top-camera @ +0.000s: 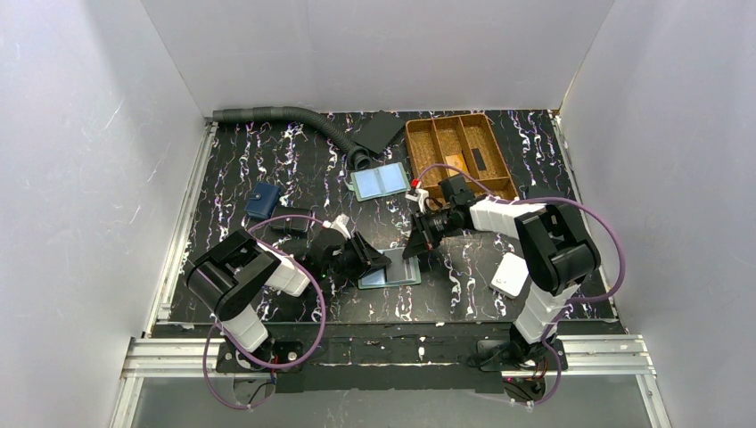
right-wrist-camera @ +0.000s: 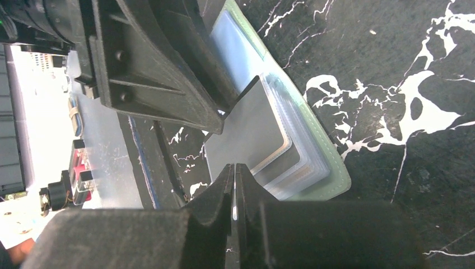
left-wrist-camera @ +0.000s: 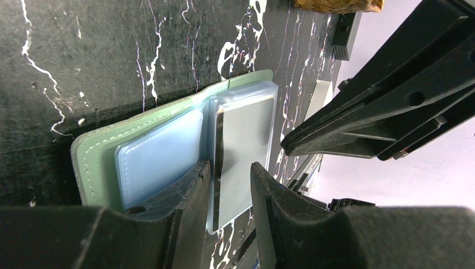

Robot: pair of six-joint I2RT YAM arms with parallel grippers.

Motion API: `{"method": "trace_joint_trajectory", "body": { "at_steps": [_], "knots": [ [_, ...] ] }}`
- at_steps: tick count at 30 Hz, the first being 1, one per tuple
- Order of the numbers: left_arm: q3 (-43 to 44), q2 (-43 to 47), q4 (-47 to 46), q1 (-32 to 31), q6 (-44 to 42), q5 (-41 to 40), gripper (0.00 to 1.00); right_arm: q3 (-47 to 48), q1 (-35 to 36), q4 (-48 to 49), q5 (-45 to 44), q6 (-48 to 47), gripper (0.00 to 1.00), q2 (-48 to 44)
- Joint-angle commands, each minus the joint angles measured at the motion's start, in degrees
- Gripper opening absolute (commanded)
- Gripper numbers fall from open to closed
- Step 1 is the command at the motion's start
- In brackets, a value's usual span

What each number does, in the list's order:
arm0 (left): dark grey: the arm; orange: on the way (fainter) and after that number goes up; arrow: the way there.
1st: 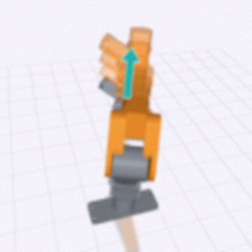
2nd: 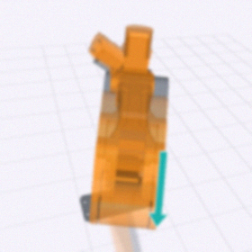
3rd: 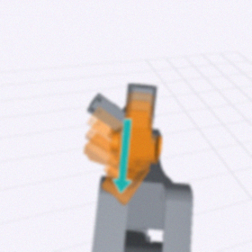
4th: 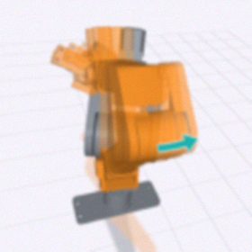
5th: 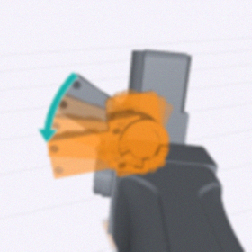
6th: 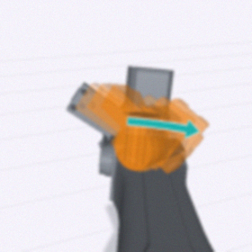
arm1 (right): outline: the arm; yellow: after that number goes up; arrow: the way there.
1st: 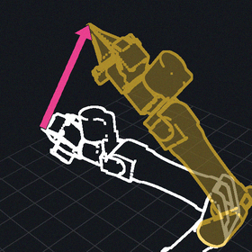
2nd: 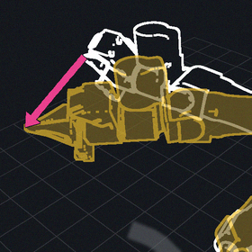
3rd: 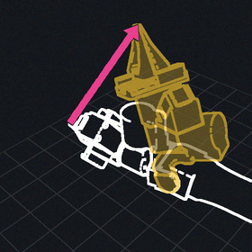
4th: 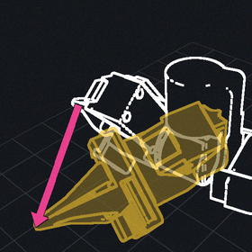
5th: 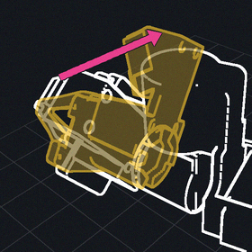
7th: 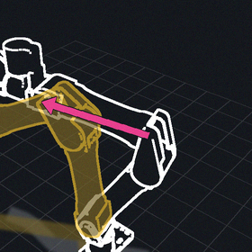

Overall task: Take the credit cards out of the card holder
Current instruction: Remove the credit card from the card holder.

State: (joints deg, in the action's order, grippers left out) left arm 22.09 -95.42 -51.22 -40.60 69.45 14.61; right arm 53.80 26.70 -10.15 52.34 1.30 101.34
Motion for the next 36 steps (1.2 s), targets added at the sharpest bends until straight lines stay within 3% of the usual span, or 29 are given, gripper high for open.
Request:
{"method": "trace_joint_trajectory", "body": {
  "at_steps": [1,16,26,30,34,36],
  "knots": [
    [-0.87,0.37,-0.1,0.26,-0.72,0.24,0.31,0.32,0.59,-0.2,-1.68,-0.49,0.12,1.32],
    [-0.71,-0.05,-1.29,0.26,-0.65,1.5,0.33,1.13,2.17,-1.98,-8.28,-0.34,0.12,4.82],
    [-3.47,-3.67,-10.62,1.09,4.83,2.26,0.34,1.23,3.62,-2.35,-12.22,0.64,0.18,6.82],
    [-4.44,-5.75,-15.71,1.57,6.93,2.55,0.26,1.72,4.01,-3.26,-13.17,0.18,0.18,7.64],
    [-4.45,-6.54,-16.45,2.03,7.04,3.04,0.03,2.1,4.33,-3.92,-14.76,-0.26,0.18,7.74],
    [-4.94,-6.39,-16.45,2.37,6.89,3.07,0.0,2.31,4.33,-4.21,-16.26,-0.42,0.18,7.87]
  ]
}}
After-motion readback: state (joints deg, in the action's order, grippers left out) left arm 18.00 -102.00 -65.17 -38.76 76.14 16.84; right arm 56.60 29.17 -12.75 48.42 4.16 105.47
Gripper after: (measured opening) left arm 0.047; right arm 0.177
